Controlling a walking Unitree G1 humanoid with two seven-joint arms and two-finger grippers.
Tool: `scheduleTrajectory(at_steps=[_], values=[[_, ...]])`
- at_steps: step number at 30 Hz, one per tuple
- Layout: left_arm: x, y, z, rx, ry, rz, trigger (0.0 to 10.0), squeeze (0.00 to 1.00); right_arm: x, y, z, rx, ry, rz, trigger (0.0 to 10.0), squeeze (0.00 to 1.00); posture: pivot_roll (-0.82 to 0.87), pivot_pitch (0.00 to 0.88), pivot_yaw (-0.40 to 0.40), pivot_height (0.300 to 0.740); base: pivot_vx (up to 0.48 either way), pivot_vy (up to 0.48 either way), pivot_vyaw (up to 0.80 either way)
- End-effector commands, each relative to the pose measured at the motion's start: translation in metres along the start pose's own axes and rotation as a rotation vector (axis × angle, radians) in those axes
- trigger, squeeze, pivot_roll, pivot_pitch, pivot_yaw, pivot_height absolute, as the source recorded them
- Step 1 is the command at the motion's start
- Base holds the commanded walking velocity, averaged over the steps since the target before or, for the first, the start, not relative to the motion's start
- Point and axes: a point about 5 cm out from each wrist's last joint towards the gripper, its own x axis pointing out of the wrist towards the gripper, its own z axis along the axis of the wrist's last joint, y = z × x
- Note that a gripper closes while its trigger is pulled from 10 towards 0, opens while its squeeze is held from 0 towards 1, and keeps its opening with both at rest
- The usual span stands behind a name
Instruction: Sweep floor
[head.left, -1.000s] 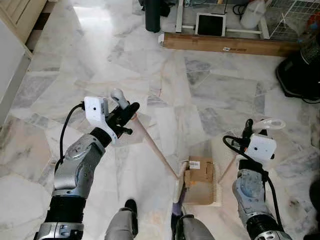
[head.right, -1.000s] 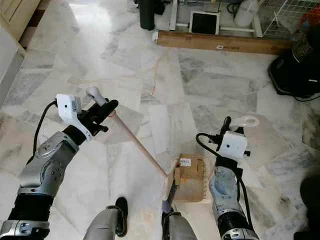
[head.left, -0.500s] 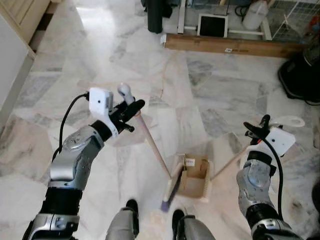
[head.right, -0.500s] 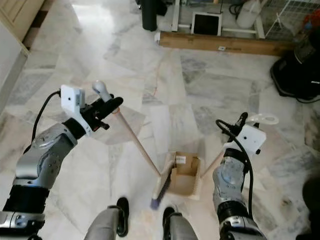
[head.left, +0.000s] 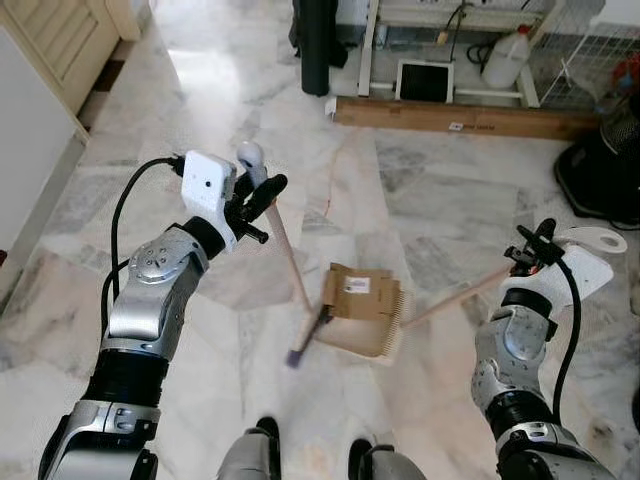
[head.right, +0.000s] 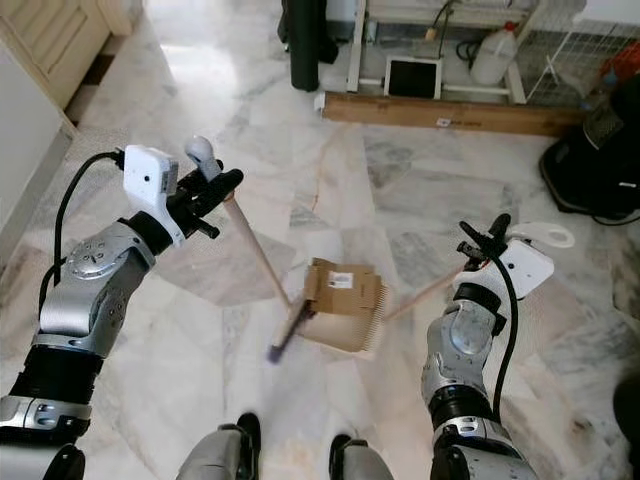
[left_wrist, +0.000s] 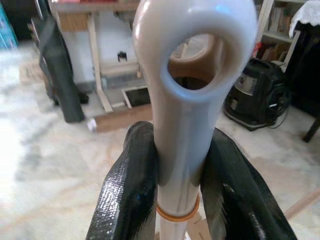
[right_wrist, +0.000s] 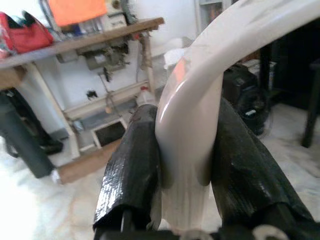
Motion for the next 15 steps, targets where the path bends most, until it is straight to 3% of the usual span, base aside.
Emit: scheduleTrajectory(at_steps=[1,5,8,15], values=[[-0.003,0.007,-0.001,0.108,0.036,0.005,10.0,0.00,0.010,0.003,0.014,0.057,-0.064,-0.021,10.0,0.00,0.24,0.105,-0.016,0.740,0.000,0.000,0.00],[-0.005,0.021,0.001,0.163,0.020,0.075,10.0,0.00,0.014,0.006,0.018,0.073,-0.075,0.004,10.0,0.00,0.24,0.084,-0.029,0.740,0.000,0.000,0.00],[-0.006,0.020,0.000,0.185,0.015,0.075,10.0,0.00,0.015,0.006,0.019,0.081,-0.076,0.014,10.0,0.00,0.24,0.077,-0.033,0.740,0.000,0.000,0.00],[-0.005,0.015,-0.001,0.341,0.008,0.083,10.0,0.00,0.015,0.004,0.019,0.115,-0.076,0.008,10.0,0.00,0.24,0.057,-0.036,0.740,0.000,0.000,0.00]])
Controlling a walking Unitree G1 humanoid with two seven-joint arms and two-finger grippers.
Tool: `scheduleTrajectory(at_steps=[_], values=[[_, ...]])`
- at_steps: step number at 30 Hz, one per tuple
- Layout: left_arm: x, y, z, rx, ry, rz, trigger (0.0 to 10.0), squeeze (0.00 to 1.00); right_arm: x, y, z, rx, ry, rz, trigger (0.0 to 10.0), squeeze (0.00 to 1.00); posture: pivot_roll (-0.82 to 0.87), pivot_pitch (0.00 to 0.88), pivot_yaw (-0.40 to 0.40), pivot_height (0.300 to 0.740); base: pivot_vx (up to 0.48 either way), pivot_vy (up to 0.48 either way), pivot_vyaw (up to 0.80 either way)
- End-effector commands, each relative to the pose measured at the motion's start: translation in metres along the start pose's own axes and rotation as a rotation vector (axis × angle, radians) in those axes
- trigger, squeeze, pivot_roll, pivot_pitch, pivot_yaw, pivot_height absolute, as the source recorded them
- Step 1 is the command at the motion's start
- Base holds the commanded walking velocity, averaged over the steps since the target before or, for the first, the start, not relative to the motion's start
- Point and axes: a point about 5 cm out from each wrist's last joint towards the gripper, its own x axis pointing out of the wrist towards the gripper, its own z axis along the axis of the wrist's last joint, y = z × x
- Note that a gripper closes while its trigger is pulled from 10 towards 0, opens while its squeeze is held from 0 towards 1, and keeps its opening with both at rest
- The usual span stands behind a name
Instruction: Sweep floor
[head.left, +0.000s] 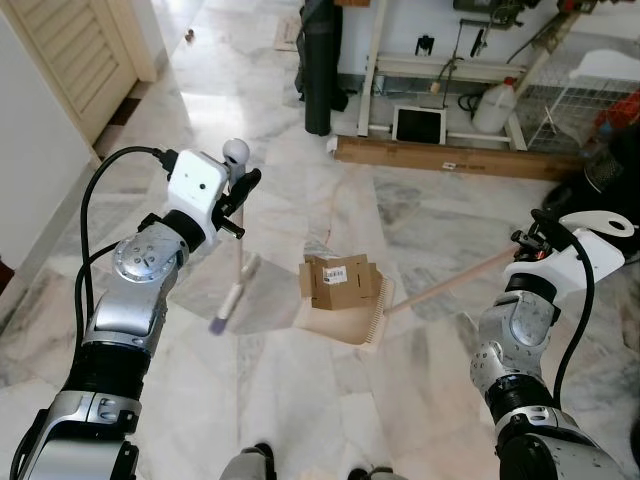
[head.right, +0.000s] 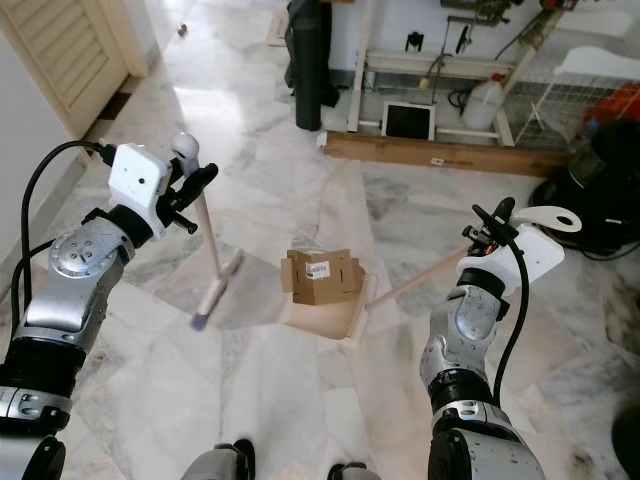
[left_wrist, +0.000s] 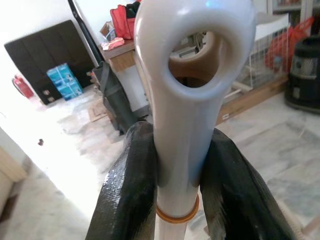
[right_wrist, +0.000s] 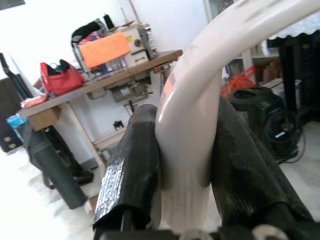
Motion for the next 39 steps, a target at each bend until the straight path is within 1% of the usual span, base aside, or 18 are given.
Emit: scheduleTrajectory(at_steps=[1,4,5,6,7,10,11,15,20,24,29,31,36,37,38,39], values=[[0.000,0.005,0.005,0.068,-0.040,0.032,10.0,0.00,0.005,0.003,0.010,0.051,-0.053,-0.010,10.0,0.00,0.24,0.055,-0.036,0.740,0.000,0.000,0.00],[0.000,0.009,0.005,0.070,-0.050,0.075,10.0,0.00,0.004,0.003,0.009,0.061,-0.050,-0.010,10.0,0.00,0.23,0.052,-0.035,0.740,0.000,0.000,0.00],[-0.001,0.011,0.005,0.056,-0.062,0.108,10.0,0.00,0.004,0.003,0.009,0.061,-0.050,-0.008,10.0,0.00,0.23,0.050,-0.034,0.740,0.000,0.000,0.00],[-0.001,0.013,0.005,0.032,-0.077,0.142,10.0,0.00,0.003,0.003,0.009,0.061,-0.051,-0.004,10.0,0.00,0.23,0.049,-0.034,0.740,0.000,0.000,0.00],[-0.004,0.014,0.003,-0.033,-0.108,0.207,10.0,0.00,0.003,0.003,0.009,0.056,-0.051,0.010,10.0,0.00,0.22,0.046,-0.036,0.740,0.000,0.000,0.00],[-0.010,0.011,-0.010,-0.064,-0.090,0.267,10.0,0.00,0.002,0.003,0.009,0.051,-0.051,0.022,10.0,0.00,0.21,0.047,-0.042,0.740,0.000,0.000,0.00],[-0.012,0.009,-0.014,-0.087,-0.090,0.297,10.0,0.00,0.002,0.003,0.010,0.044,-0.056,0.034,10.0,0.00,0.20,0.054,-0.047,0.740,0.000,0.000,0.00],[-0.017,0.002,-0.023,-0.143,-0.091,0.376,10.0,0.00,0.001,0.000,0.013,0.003,-0.075,0.083,10.0,0.00,0.18,0.058,-0.058,0.740,0.000,0.000,0.00],[-0.018,-0.005,-0.029,-0.167,-0.080,0.382,10.0,0.00,0.001,-0.004,0.016,-0.005,-0.081,0.108,10.0,0.00,0.17,0.069,-0.060,0.740,0.000,0.000,0.00],[-0.018,-0.006,-0.029,-0.168,-0.085,0.387,10.0,0.00,0.000,-0.007,0.016,-0.006,-0.080,0.104,10.0,0.00,0.18,0.075,-0.057,0.740,0.000,0.000,0.00],[-0.011,-0.009,-0.020,-0.250,-0.141,0.315,10.0,0.00,-0.009,-0.003,0.007,0.000,-0.045,0.109,10.0,0.00,0.19,0.084,-0.048,0.740,0.000,0.000,0.00],[-0.008,-0.011,-0.015,-0.266,-0.161,0.284,10.0,0.00,-0.011,-0.002,0.005,0.002,-0.035,0.111,10.0,0.00,0.20,0.085,-0.045,0.740,0.000,0.000,0.00],[-0.003,-0.015,-0.009,-0.308,-0.177,0.235,10.0,0.00,-0.012,-0.002,0.003,0.010,-0.022,0.112,10.0,0.00,0.20,0.088,-0.041,0.740,0.000,0.000,0.00],[-0.002,-0.017,-0.007,-0.337,-0.183,0.217,10.0,0.00,-0.012,-0.002,0.003,0.013,-0.021,0.113,10.0,0.00,0.20,0.089,-0.038,0.740,0.000,0.000,0.00],[-0.002,-0.017,-0.007,-0.337,-0.183,0.217,10.0,0.00,-0.012,-0.002,0.003,0.013,-0.021,0.113,10.0,0.00,0.20,0.089,-0.038,0.740,0.000,0.000,0.00],[0.000,-0.019,-0.004,-0.377,-0.196,0.194,10.0,0.00,-0.013,-0.002,0.002,0.015,-0.014,0.115,10.0,0.00,0.20,0.090,-0.038,0.740,0.000,0.000,0.00]])
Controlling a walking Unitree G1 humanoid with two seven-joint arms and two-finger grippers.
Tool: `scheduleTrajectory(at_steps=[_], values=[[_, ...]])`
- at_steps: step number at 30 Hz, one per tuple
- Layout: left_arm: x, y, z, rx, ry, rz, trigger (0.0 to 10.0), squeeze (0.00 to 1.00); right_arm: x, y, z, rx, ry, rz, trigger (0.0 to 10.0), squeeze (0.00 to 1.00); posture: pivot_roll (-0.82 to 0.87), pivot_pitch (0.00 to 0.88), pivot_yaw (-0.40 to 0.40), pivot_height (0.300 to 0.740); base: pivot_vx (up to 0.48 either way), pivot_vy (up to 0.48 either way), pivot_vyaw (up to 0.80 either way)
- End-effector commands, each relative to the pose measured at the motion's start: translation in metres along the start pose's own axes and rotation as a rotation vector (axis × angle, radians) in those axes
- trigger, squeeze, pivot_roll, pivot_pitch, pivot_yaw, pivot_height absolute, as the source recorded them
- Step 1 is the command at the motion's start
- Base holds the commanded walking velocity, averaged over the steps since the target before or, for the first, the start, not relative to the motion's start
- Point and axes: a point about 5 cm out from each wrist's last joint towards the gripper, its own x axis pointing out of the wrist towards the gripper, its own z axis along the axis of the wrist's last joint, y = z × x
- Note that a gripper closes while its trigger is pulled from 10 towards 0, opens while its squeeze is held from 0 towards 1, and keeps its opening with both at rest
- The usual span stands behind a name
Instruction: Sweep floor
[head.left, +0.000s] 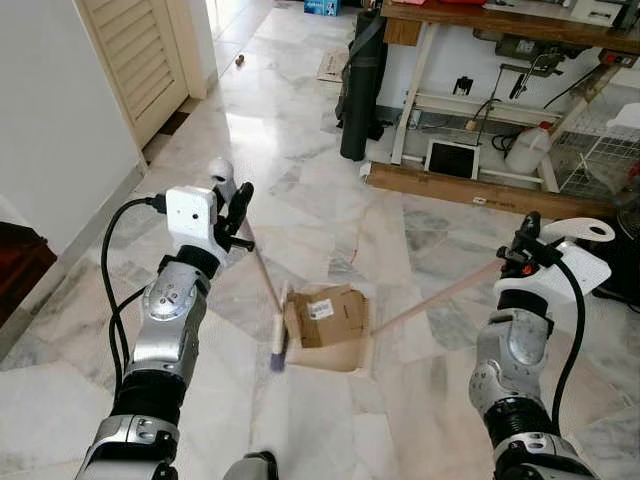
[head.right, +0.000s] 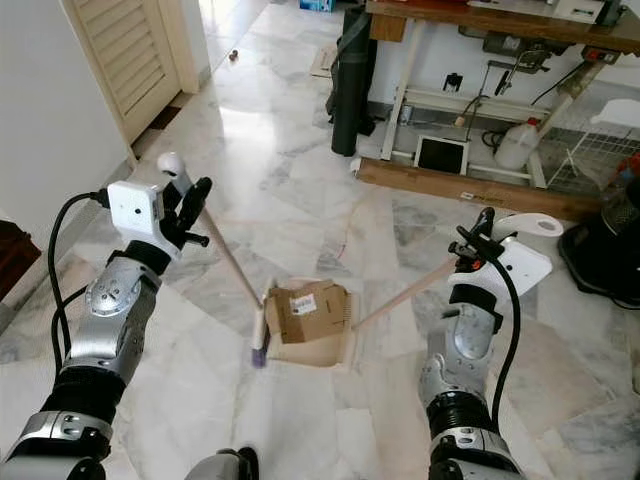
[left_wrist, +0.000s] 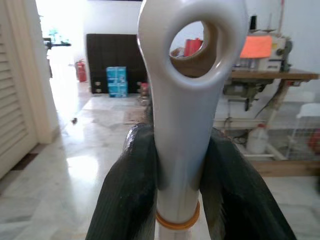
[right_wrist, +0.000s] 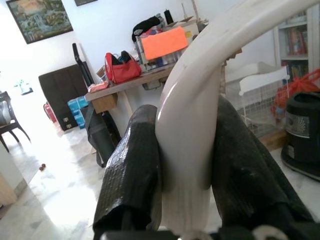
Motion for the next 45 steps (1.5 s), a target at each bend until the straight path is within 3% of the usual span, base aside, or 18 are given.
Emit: scheduleTrajectory(at_steps=[1,6,10,15,21,28,35,45], values=[[0.011,-0.010,0.021,-0.056,-0.083,-0.068,10.0,0.00,0.004,0.001,0.011,0.023,-0.056,-0.004,10.0,0.00,0.20,0.088,-0.036,0.740,0.000,0.000,0.00],[0.012,-0.020,0.023,-0.076,-0.073,-0.173,10.0,0.00,0.003,0.002,0.009,0.027,-0.049,-0.003,10.0,0.00,0.20,0.086,-0.033,0.740,0.000,0.000,0.00],[0.013,-0.021,0.023,-0.071,-0.065,-0.190,10.0,0.00,0.003,0.003,0.009,0.029,-0.045,-0.002,10.0,0.00,0.20,0.086,-0.032,0.740,0.000,0.000,0.00],[0.011,-0.011,0.016,0.044,-0.019,-0.103,10.0,0.00,0.003,0.003,0.009,0.028,-0.043,-0.001,10.0,0.00,0.20,0.084,-0.035,0.740,0.000,0.000,0.00],[0.007,-0.001,0.017,0.049,-0.049,-0.009,10.0,0.00,0.004,0.003,0.012,0.028,-0.053,0.002,10.0,0.00,0.20,0.085,-0.039,0.740,0.000,0.000,0.00],[0.006,-0.001,0.013,0.066,-0.057,0.030,10.0,0.00,0.003,0.006,0.012,0.034,-0.050,0.016,10.0,0.00,0.19,0.087,-0.038,0.740,0.000,0.000,0.00],[-0.002,0.004,0.007,0.095,-0.050,0.095,10.0,0.00,0.002,-0.001,0.012,0.004,-0.036,0.019,10.0,0.00,0.17,0.094,-0.041,0.740,0.000,0.000,0.00],[-0.005,0.003,0.005,0.117,-0.055,0.100,10.0,0.00,-0.004,-0.007,0.011,0.014,-0.023,0.006,10.0,0.00,0.17,0.095,-0.039,0.740,0.000,0.000,0.00]])
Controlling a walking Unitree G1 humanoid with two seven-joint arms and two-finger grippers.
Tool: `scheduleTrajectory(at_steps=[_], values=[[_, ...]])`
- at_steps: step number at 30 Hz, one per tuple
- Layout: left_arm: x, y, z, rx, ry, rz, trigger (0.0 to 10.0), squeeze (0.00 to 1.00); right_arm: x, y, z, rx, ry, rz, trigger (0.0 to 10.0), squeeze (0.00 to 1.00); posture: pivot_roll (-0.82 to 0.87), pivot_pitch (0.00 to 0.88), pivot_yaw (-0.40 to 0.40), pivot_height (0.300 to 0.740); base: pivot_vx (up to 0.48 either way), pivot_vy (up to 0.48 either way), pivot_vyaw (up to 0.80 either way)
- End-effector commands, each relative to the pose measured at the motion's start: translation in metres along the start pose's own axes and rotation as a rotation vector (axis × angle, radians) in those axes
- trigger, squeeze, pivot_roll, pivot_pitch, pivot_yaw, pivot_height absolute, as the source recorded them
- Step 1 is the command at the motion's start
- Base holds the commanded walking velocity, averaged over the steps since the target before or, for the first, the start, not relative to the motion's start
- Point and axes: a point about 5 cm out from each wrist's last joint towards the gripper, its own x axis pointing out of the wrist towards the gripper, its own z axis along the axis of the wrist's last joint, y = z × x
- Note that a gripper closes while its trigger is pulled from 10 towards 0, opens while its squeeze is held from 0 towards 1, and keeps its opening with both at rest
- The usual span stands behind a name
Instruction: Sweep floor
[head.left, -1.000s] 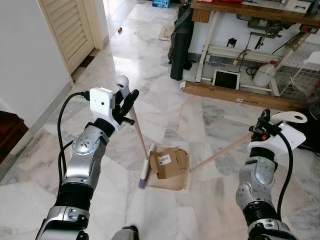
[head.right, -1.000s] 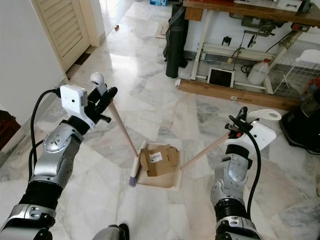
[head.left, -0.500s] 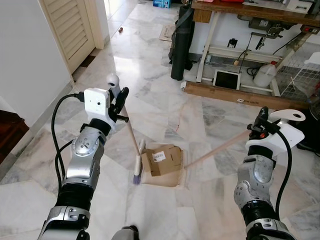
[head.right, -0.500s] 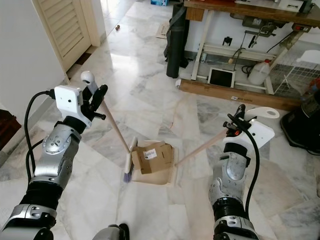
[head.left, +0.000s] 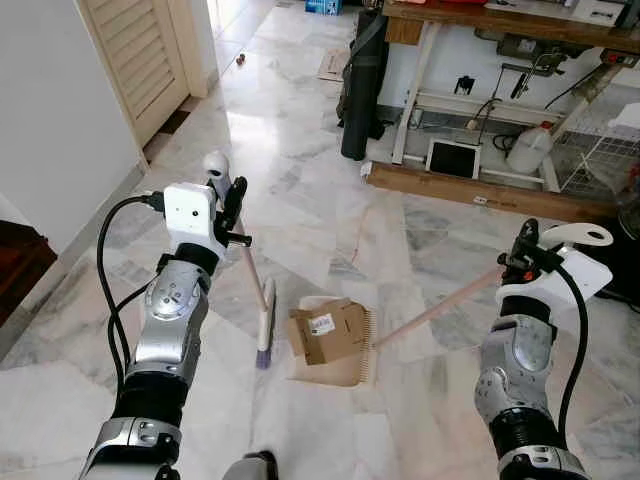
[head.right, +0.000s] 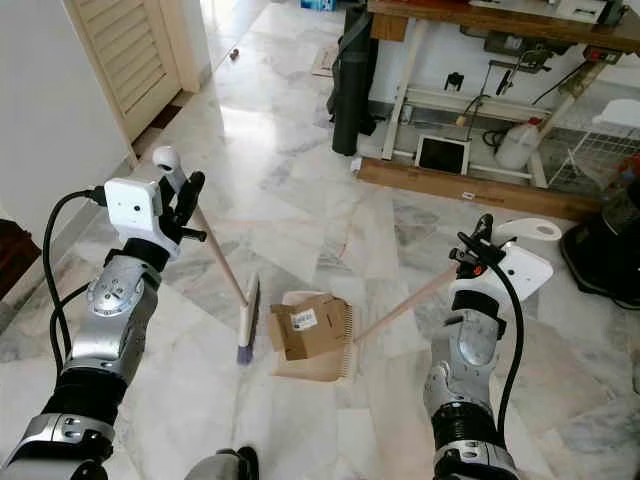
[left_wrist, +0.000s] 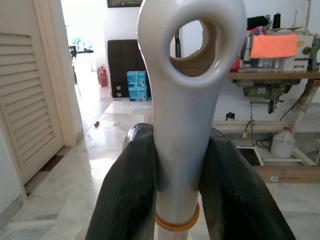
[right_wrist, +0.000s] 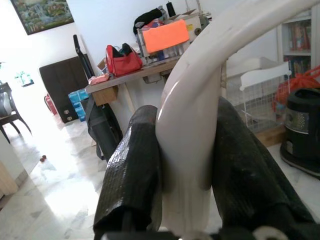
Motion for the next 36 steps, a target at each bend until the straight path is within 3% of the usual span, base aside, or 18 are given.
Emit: scheduleTrajectory(at_steps=[1,8,13,24,36], values=[[-0.002,0.001,0.004,0.029,-0.039,0.000,10.0,0.00,0.003,0.001,0.010,0.024,-0.051,-0.005,10.0,0.00,0.17,0.094,-0.039,0.740,0.000,0.000,0.00],[0.000,-0.003,0.010,0.079,-0.069,-0.033,10.0,0.00,0.002,-0.001,0.013,0.000,-0.058,0.004,10.0,0.00,0.16,0.084,-0.035,0.740,0.000,0.000,0.00],[-0.005,-0.005,0.006,0.063,-0.052,-0.043,10.0,0.00,0.001,-0.005,0.016,-0.013,-0.072,0.009,10.0,0.00,0.15,0.072,-0.031,0.740,0.000,0.000,0.09],[-0.009,-0.004,-0.002,0.073,-0.029,-0.036,10.0,0.00,-0.002,-0.004,0.015,-0.019,-0.059,0.021,10.0,0.00,0.15,0.044,-0.035,0.740,0.000,0.000,0.68],[-0.008,-0.008,-0.001,0.077,-0.028,-0.046,10.0,0.00,-0.003,-0.003,0.015,-0.020,-0.051,0.022,10.0,0.00,0.15,0.078,-0.029,0.740,0.000,0.000,0.69]])
